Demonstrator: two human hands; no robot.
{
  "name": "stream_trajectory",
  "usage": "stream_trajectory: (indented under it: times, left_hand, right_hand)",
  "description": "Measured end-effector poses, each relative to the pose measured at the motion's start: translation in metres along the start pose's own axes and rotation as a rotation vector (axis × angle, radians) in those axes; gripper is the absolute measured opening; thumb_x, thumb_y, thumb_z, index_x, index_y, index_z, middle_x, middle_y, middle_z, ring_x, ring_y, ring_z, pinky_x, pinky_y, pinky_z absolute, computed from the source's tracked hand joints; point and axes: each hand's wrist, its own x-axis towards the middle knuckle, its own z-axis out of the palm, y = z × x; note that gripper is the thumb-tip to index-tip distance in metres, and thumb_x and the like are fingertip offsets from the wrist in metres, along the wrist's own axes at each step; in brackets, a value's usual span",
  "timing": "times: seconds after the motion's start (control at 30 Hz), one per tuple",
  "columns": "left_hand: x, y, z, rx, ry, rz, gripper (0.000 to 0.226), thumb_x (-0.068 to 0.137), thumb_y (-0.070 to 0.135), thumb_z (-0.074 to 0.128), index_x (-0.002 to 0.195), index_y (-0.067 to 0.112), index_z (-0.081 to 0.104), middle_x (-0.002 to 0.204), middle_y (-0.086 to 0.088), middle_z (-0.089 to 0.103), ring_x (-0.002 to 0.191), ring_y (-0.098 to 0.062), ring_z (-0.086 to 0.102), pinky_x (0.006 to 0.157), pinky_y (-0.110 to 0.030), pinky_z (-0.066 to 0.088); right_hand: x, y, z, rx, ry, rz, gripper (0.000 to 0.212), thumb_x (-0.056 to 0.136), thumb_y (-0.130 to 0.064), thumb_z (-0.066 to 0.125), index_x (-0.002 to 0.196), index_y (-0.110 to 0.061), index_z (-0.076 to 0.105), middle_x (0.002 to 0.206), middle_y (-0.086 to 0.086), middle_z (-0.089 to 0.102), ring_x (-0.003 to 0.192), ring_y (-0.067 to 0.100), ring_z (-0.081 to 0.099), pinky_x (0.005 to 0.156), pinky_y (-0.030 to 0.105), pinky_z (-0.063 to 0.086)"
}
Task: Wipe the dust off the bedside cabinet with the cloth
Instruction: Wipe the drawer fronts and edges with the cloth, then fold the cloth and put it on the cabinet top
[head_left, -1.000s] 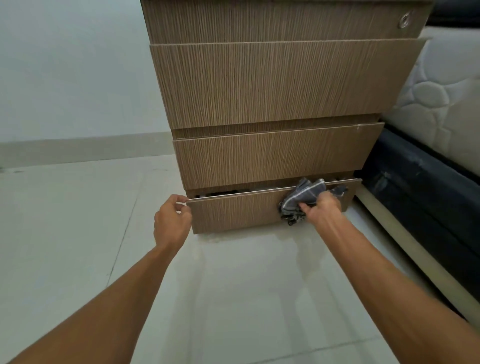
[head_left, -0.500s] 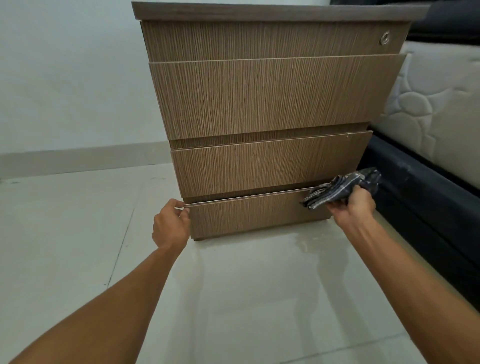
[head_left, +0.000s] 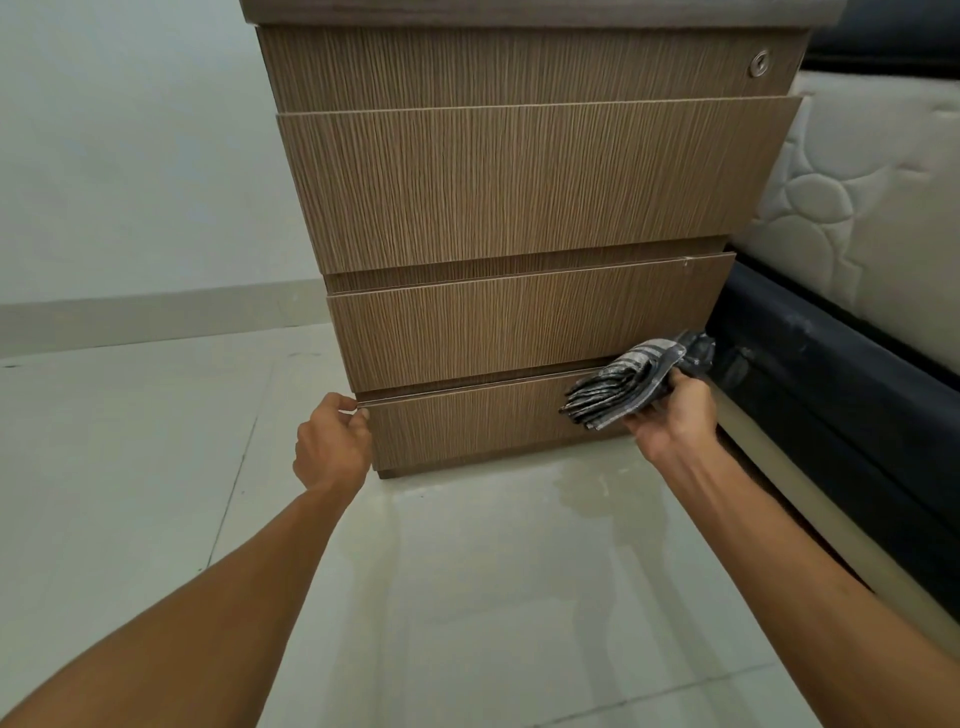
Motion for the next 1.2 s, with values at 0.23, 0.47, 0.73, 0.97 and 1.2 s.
stream_trajectory:
  times: [0.23, 0.47, 0.73, 0.97, 1.2]
  left_hand:
    - [-0.001, 0.005, 0.001, -0.015, -0.046, -0.051, 0.024, 0.096, 0.023, 0.059, 0.117, 0.013, 0.058, 0.108, -0.011, 0.07, 0.095, -0.031, 0.064, 0.077, -0.041, 0.05]
    - [-0.012, 0.015, -0.002, -0.031, -0.017, -0.037, 0.028, 0.096, 0.022, 0.056, 0.122, 0.011, 0.053, 0.116, -0.01, 0.064, 0.101, -0.03, 0.062, 0.077, -0.04, 0.046]
    - [-0.031, 0.038, -0.005, -0.282, -0.205, 0.028, 0.024, 0.098, 0.03, 0.05, 0.097, 0.011, 0.063, 0.088, -0.003, 0.067, 0.085, -0.024, 0.063, 0.074, -0.037, 0.051]
    - [-0.034, 0.058, -0.028, -0.614, -0.938, -0.353, 0.066, 0.089, 0.071, 0.037, 0.116, 0.015, 0.06, 0.112, -0.007, 0.07, 0.107, -0.027, 0.064, 0.093, -0.043, 0.05]
    - [-0.028, 0.044, -0.024, -0.689, -1.037, -0.338, 0.044, 0.088, 0.036, 0.065, 0.123, 0.009, 0.061, 0.107, -0.006, 0.075, 0.102, -0.024, 0.067, 0.078, -0.039, 0.054]
  right_hand:
    - [-0.01, 0.004, 0.001, -0.019, -0.044, 0.007, 0.037, 0.093, -0.017, 0.046, 0.123, -0.005, 0.064, 0.119, 0.017, 0.069, 0.107, 0.033, 0.067, 0.09, 0.052, 0.054]
    - [-0.029, 0.007, 0.003, 0.119, -0.187, 0.181, 0.051, 0.095, -0.022, 0.028, 0.128, -0.002, 0.061, 0.124, 0.022, 0.065, 0.116, 0.042, 0.061, 0.104, 0.059, 0.041]
    - [-0.061, 0.015, 0.019, 0.094, -0.374, 0.323, 0.067, 0.094, -0.056, 0.039, 0.125, -0.001, 0.061, 0.122, 0.029, 0.063, 0.117, 0.046, 0.058, 0.101, 0.059, 0.043]
    - [-0.086, 0.02, 0.034, -0.258, -0.478, 0.348, 0.057, 0.075, -0.007, 0.05, 0.131, 0.004, 0.056, 0.123, 0.027, 0.064, 0.116, 0.043, 0.06, 0.099, 0.058, 0.046]
    - [-0.08, 0.031, 0.043, -0.551, -0.414, 0.327, 0.027, 0.082, -0.003, 0.038, 0.089, 0.0, 0.064, 0.079, 0.016, 0.074, 0.066, 0.027, 0.071, 0.07, 0.037, 0.057]
